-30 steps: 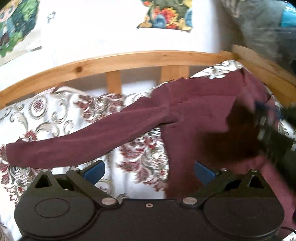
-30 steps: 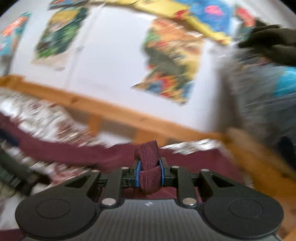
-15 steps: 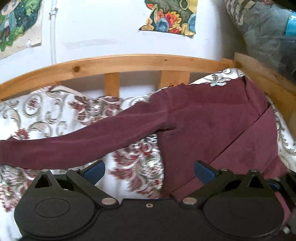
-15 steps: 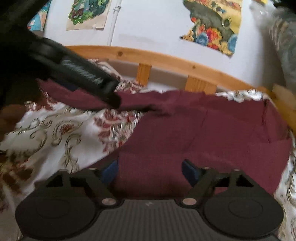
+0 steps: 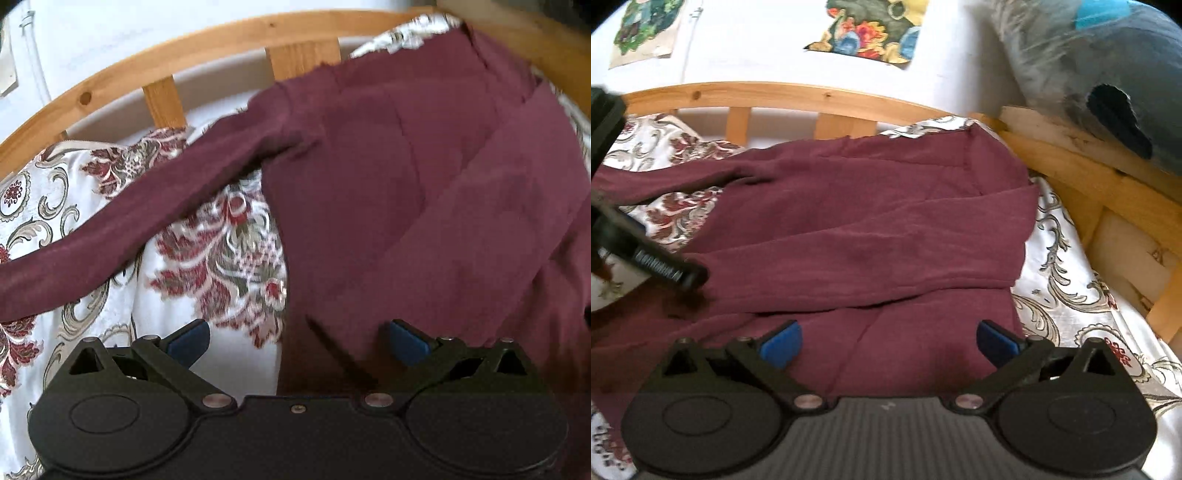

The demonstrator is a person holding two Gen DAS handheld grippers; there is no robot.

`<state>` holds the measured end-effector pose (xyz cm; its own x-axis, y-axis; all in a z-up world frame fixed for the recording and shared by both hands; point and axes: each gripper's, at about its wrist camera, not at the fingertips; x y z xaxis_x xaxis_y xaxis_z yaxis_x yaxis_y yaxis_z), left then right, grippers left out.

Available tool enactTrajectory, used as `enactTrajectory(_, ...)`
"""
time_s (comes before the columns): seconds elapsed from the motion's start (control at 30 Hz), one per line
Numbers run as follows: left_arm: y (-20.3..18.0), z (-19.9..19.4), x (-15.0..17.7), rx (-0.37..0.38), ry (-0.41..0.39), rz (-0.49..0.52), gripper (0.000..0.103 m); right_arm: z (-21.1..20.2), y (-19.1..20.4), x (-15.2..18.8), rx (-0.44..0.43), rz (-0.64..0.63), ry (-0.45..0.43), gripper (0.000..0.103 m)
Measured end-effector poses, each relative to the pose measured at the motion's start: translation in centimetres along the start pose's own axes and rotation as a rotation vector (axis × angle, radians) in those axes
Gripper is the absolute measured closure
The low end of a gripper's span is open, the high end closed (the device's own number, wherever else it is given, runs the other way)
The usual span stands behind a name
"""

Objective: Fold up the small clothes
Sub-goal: 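Carry the sleeve across the shirt body with the right tool and release, then reach the left tool to the other sleeve cuff and close on it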

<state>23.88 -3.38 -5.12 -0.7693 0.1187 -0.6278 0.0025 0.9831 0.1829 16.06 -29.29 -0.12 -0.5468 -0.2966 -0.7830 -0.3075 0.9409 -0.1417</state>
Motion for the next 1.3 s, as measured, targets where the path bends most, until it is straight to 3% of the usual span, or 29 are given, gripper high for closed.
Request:
enactTrajectory(0.2,0.4,-0.4,0.6,0.016,-0.011,0.025,0.001,1.4,-0.6,0.7,0.018,0.039,-0.006,0.000)
enactTrajectory(0.4,3.5,-2.1,1.0,0.029,-0.039,-0.079,0.001,1.7,-0.5,1.3,0.028,0.049,-0.016,0.000)
enactTrajectory(0.67,12.5,-4.0,2.6,-0.144,-0.022,-0.330,0.001,1.2,-0.3,1.3,0.029,0.043,-0.048,0.000)
enactTrajectory(0.9,22.1,-5.5,3.2,-0.438,-0.103,-0.534,0.001,0.7,-0.4,1.4,0.040,0.065,-0.074,0.000)
enactTrajectory(0.97,24.5,-5.7,3.0,-0.470,-0.135,-0.586,0.001,0.7,-0.4,1.4,0.039,0.063,-0.071,0.000)
enactTrajectory(1.07,26.9,-5.6,2.1,-0.498,-0.160,-0.575,0.003,0.9,-0.4,1.4,0.039,0.062,-0.064,0.000)
enactTrajectory(1.17,28.5,-4.8,0.8,-0.486,-0.135,-0.542,0.017,1.0,-0.3,1.5,0.041,0.060,-0.062,0.000)
enactTrajectory(1.3,28.9,-4.4,0.0,-0.439,-0.102,-0.528,0.064,1.1,-0.2,1.5,0.042,0.051,-0.061,0.000)
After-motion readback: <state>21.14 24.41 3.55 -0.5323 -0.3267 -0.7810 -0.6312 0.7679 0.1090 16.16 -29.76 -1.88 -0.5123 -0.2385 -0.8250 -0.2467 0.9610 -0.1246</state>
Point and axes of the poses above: each gripper's, at about its wrist camera, not at the fingertips, and z roughly the way its jaws point, y to its left, x to its underside, and after that the axes turned 5 degrees about y, right-handed
